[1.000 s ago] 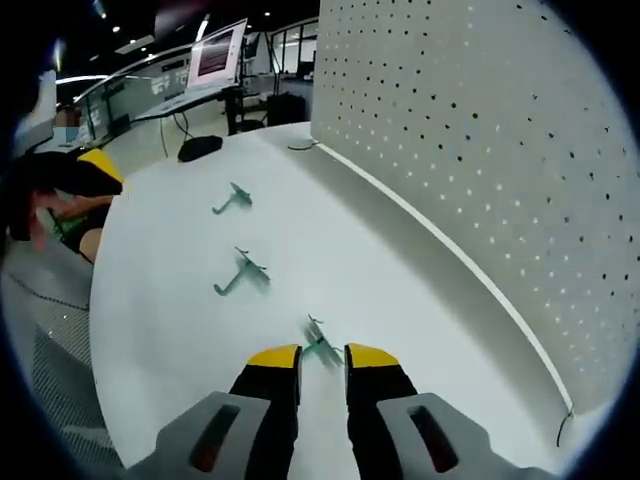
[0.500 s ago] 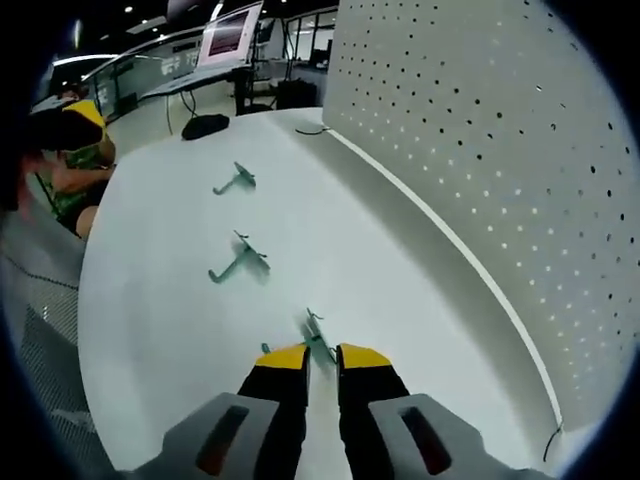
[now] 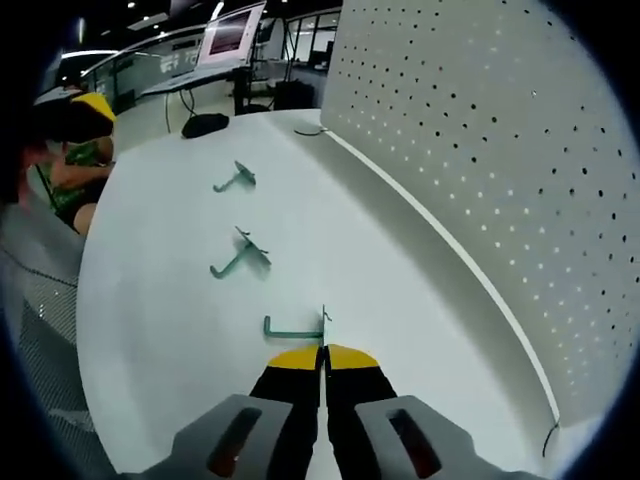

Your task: Insert the hook assembly into the mounting plate slot until the hook locks in place.

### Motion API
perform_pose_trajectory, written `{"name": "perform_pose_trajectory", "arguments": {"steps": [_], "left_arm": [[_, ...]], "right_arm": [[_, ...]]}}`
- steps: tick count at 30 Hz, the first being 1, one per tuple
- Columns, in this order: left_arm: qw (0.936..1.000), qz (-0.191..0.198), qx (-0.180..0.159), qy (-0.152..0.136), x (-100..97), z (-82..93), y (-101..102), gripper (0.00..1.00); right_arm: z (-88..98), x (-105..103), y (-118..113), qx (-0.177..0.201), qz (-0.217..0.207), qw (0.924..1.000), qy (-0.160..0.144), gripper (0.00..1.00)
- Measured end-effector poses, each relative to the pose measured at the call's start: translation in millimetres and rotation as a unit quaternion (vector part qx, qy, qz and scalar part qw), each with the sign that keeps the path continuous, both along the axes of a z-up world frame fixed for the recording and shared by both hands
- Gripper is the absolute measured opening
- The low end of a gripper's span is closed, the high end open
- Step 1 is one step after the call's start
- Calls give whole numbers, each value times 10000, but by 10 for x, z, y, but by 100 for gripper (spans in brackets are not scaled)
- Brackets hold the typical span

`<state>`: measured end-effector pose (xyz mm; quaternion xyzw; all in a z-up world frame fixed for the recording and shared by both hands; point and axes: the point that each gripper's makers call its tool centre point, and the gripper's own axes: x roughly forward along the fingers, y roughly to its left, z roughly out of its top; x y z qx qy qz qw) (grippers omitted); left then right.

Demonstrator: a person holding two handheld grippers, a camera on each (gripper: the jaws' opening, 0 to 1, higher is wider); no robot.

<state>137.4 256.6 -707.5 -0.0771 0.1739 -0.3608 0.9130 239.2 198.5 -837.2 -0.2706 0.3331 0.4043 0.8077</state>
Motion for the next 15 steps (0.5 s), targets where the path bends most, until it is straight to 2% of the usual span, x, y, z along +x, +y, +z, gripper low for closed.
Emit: {"name": "perform_pose_trajectory", "arguments": {"steps": [7, 10, 15], "left_arm": [[10000, 0, -20, 29, -4, -2, -12, 67], [10000, 1, -37, 20, -7, 4, -15, 67], [9999, 38, -122, 54, -1, 16, -4, 65]], "right_arm": [[75, 23, -1, 126, -49, 9999, -39, 0], [112, 23, 6, 271, -202, 9994, 61, 0], [192, 25, 16, 364, -200, 9991, -56, 0]]}}
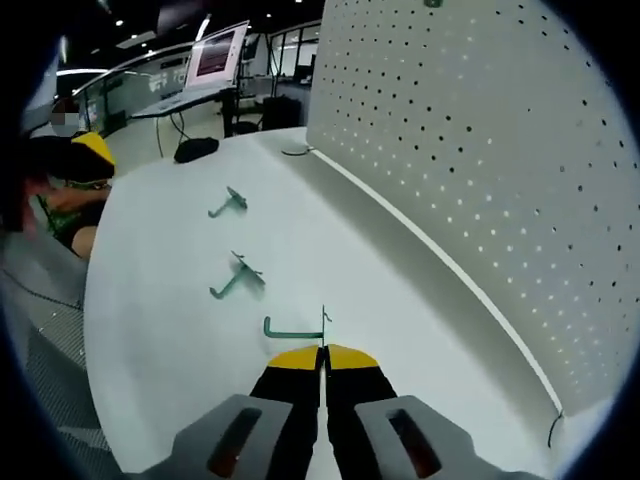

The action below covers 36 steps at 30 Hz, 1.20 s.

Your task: Insert the hook assembly into the mounting plate slot until the hook locks in place.

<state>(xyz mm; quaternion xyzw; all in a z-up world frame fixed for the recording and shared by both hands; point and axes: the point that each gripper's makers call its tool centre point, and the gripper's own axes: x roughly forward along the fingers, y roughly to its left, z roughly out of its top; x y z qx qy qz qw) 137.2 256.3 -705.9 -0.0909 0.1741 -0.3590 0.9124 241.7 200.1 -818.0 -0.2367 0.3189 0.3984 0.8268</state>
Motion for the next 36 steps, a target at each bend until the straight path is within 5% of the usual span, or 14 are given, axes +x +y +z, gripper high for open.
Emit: {"name": "perform_pose_trajectory", "arguments": {"steps": [17, 36], "left_arm": [[9998, -95, -142, 48, 4, 26, -53, 64], [9994, -42, -333, 92, -15, 39, -71, 61]], "right_arm": [[223, -163, 0, 333, -238, 9991, -135, 0], [703, -264, 100, 916, -381, 9943, -402, 0]]}}
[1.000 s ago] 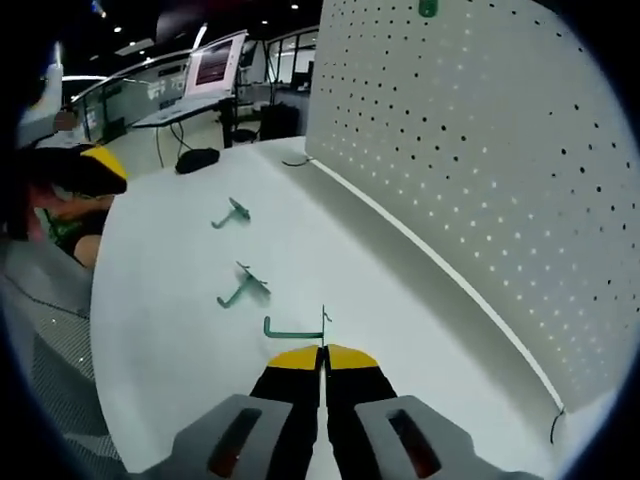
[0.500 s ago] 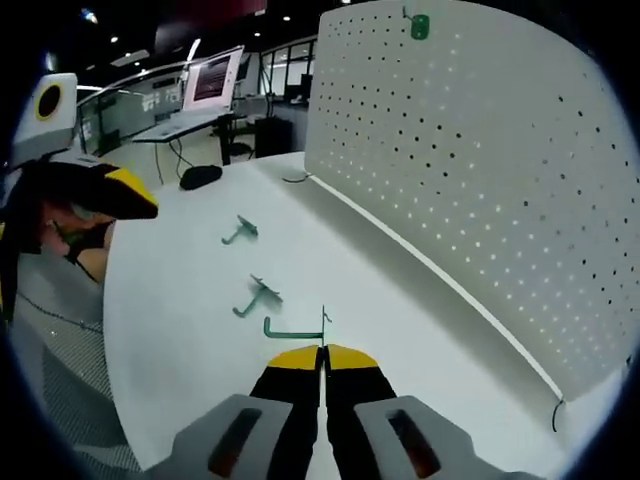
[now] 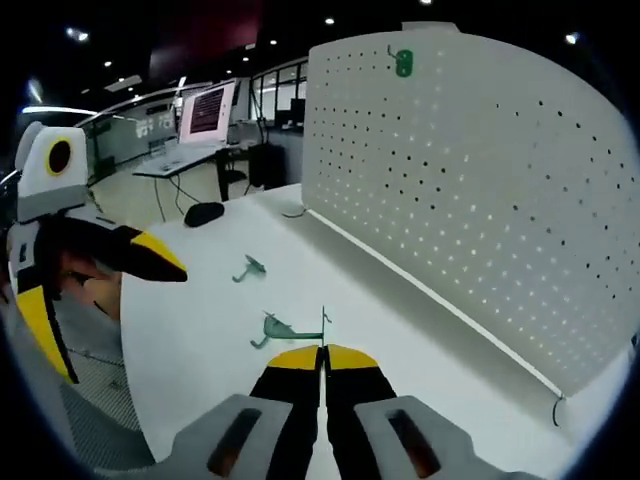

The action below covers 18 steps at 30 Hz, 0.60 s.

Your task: Insert the hook assembly into the mounting plate slot until the hook locks in place.

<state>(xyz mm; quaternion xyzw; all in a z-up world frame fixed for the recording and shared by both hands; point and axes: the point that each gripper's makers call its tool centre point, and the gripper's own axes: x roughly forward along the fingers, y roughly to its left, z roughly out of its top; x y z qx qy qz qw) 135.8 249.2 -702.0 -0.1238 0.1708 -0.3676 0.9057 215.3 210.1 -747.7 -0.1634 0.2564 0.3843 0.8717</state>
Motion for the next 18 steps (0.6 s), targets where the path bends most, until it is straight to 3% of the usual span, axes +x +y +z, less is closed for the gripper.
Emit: {"name": "perform_pose_trajectory", "arguments": {"steps": [10, 18], "left_arm": [[9999, 73, -118, 44, 16, 29, 15, 59], [9991, 195, -262, 261, 24, 0, 43, 52]], "right_arm": [[281, -65, 19, 177, -21, 9995, -256, 0], [472, -148, 74, 383, -20, 9982, -453, 0]]}}
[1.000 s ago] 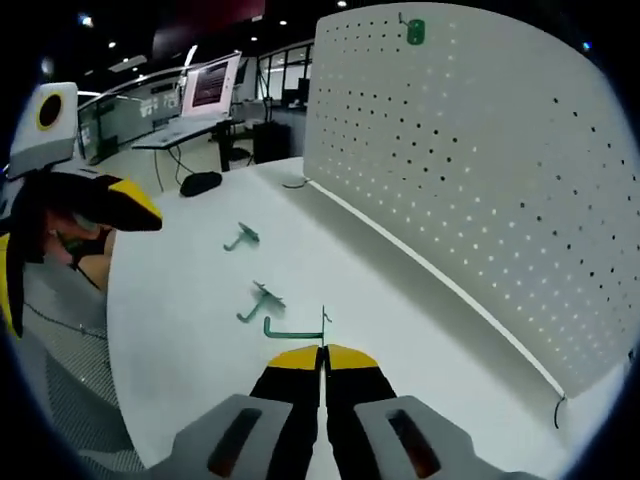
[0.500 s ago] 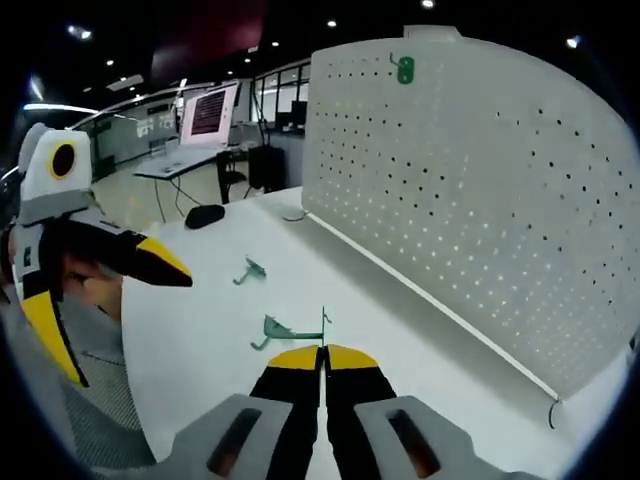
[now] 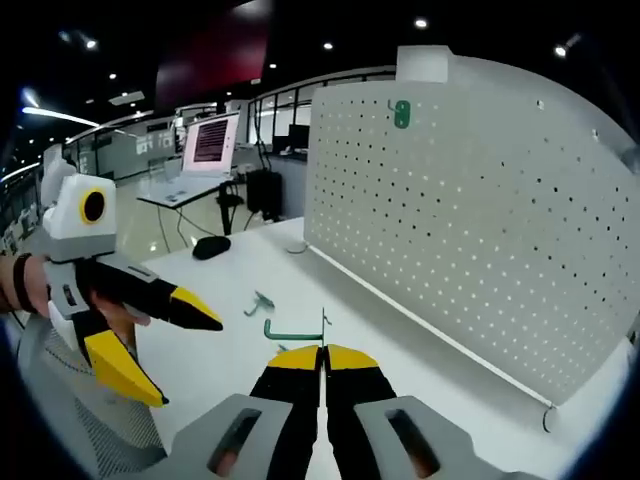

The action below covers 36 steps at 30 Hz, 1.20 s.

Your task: Insert the hook assembly into the mounting plate slot until the hook locks in place.

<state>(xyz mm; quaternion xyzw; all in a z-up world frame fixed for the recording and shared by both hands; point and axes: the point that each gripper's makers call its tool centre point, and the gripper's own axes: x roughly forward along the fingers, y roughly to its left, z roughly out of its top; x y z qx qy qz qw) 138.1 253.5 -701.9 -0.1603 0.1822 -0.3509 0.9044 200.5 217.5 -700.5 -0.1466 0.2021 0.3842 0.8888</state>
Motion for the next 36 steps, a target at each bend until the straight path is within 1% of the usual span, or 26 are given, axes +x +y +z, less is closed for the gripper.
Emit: {"name": "perform_pose_trajectory", "arguments": {"steps": [4, 6, 7, 8, 9, 10, 13, 14, 15, 17, 22, 25, 28, 30, 33, 34, 36], "left_arm": [[9997, 112, -238, 10, 27, 64, 16, 50], [9990, 295, -333, -95, 71, 97, 52, 48], [9988, 304, -371, -95, 67, 106, 57, 47], [9985, 325, -433, -78, 63, 116, 68, 47], [9982, 342, -479, -66, 64, 125, 76, 47], [9977, 373, -556, -37, 68, 135, 84, 48], [9972, 389, -637, 1, 74, 138, 83, 48], [9969, 419, -665, 60, 80, 132, 80, 48], [9968, 425, -678, 82, 83, 132, 77, 47], [9964, 394, -746, 91, 83, 154, 55, 46], [9922, 422, -1161, 169, 92, 241, 17, 41], [9912, 420, -1231, 251, 95, 209, 13, 38], [9899, 441, -1306, 316, 88, 202, 17, 38], [9877, 468, -1455, 326, 85, 233, 26, 36], [9820, 440, -1793, 392, 79, 298, 29, 30], [9798, 472, -1904, 378, 87, 322, 44, 30], [9778, 557, -1974, 440, 96, 313, 79, 31]], "right_arm": [[22, -51, 26, 19, 69, 10000, -19, 0], [18, -54, 15, 53, 28, 10000, -34, 0], [18, -56, 8, 61, 17, 10000, -33, 0], [24, -71, 5, 143, -16, 9999, 19, 0], [33, -86, 4, 168, -10, 9999, 6, 0], [48, -99, 5, 185, -16, 9998, -33, 0], [92, -141, 22, 237, 17, 9997, -73, 0], [118, -140, 18, 255, 6, 9996, -153, 0], [131, -145, 14, 283, 2, 9995, -154, 0], [186, -158, 19, 462, -42, 9988, -170, 0], [210, -192, 44, 494, 19, 9986, -175, 0], [223, -215, 61, 500, 47, 9985, -199, 0], [245, -260, 103, 627, 118, 9978, -188, 0], [243, -301, 139, 622, 162, 9978, -186, 0], [274, -368, 211, 737, 277, 9967, -207, 0], [274, -376, 219, 741, 288, 9966, -198, 0], [297, -394, 245, 782, 307, 9962, -231, 0]]}}
